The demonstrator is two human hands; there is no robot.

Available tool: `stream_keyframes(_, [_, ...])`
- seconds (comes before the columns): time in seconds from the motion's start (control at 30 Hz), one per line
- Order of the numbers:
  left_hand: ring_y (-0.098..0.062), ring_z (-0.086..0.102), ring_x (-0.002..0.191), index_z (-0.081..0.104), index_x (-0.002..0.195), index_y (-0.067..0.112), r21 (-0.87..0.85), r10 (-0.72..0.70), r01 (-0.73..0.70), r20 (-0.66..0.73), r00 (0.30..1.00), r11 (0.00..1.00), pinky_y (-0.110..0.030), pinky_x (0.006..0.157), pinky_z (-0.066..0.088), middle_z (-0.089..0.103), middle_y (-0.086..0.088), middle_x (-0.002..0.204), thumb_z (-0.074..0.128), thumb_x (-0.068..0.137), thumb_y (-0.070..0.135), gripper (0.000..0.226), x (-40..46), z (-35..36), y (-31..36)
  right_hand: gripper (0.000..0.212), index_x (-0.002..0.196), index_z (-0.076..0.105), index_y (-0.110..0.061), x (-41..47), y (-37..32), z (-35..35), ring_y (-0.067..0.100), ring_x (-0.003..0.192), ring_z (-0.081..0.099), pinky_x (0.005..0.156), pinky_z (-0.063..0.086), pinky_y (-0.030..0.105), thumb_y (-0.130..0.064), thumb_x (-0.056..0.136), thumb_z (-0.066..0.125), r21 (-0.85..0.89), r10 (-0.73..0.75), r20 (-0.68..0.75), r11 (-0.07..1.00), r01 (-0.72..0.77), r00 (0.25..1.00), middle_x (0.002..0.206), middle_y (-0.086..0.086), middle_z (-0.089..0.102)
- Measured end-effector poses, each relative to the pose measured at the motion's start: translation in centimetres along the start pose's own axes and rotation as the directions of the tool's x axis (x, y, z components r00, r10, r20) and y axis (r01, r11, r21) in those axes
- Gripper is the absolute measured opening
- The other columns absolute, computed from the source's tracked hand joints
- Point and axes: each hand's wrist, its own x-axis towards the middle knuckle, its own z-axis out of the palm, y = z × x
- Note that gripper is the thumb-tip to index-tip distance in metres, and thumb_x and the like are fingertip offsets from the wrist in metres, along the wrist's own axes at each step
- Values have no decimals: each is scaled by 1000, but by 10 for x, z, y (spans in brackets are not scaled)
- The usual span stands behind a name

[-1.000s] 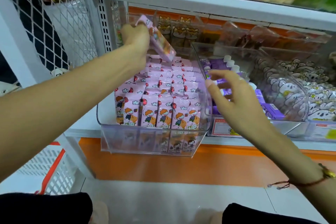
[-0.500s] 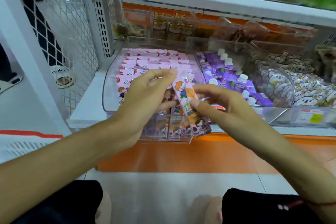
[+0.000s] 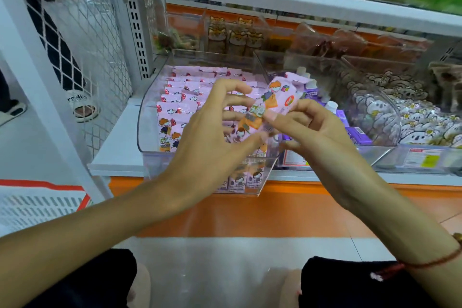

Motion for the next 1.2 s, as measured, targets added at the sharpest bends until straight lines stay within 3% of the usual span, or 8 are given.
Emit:
stream_keyframes(0.2, [6,54,116,52,121,24,24,50,-51,59,997,998,-16,100,42,62,16,121,65,90,16,34,3,4,-7,27,119,59,-7,-1,-2,1,1,81,66,71,51,16,-7,92,56,-30,-164,40,986,166,986,93,-6,72])
stream_keyframes(0.37, [3,56,101,58,119,33,93,114,-112,-24,993,989,-13,84,48,59,18,110,76,81,23,43,5,4,-6,20,105,69,-11,-1,-1,3,3,65,64,61,50,17,-15,85,67,-151,-275,-67,953,262,959,78,-8,73])
stream_keyframes(0.53, [3,66,80,65,109,36,-213,-120,145,127,985,966,-13,64,53,73,15,95,70,84,19,31,10,1,0,19,104,70,-14,4,-4,-4,10,63,57,51,45,18,-24,92,59,-131,-97,-60,987,89,993,81,-1,68])
stream_keyframes(0.67, [2,68,87,72,107,23,-278,-320,438,384,866,855,-15,66,54,74,12,97,61,89,36,25,13,-3,1,35,97,68,2,9,-3,-8,12,46,51,39,36,18,-31,87,64,-116,22,-92,993,-33,995,70,4,60])
stream_keyframes(0.73, [1,68,69,73,98,19,-314,-323,478,434,841,821,-15,63,55,74,11,78,58,92,33,22,13,-4,4,41,97,66,4,10,-2,-7,13,42,51,38,37,18,-35,84,67,-92,65,-107,993,-75,992,66,4,62])
stream_keyframes(0.83, [3,65,58,72,96,20,-314,-324,473,425,845,823,-14,61,54,68,15,63,56,94,31,20,13,-5,5,43,98,64,3,11,-2,-6,15,43,54,40,42,19,-36,81,70,-72,83,-119,993,-92,989,63,4,63])
stream_keyframes(0.97, [1,69,87,68,115,20,-250,-345,462,397,851,851,-15,67,54,76,7,95,59,91,32,28,14,-7,3,31,100,64,-6,10,-1,-5,11,50,58,45,48,20,-33,84,67,-79,46,-90,995,-54,995,66,1,65])
stream_keyframes(1.2, [0,63,104,60,112,27,-197,-77,102,131,988,975,-15,92,49,67,10,112,73,80,9,39,19,-14,-2,40,127,47,-22,2,0,-2,6,98,62,87,49,23,-20,88,56,-118,-231,139,962,247,963,106,4,64])
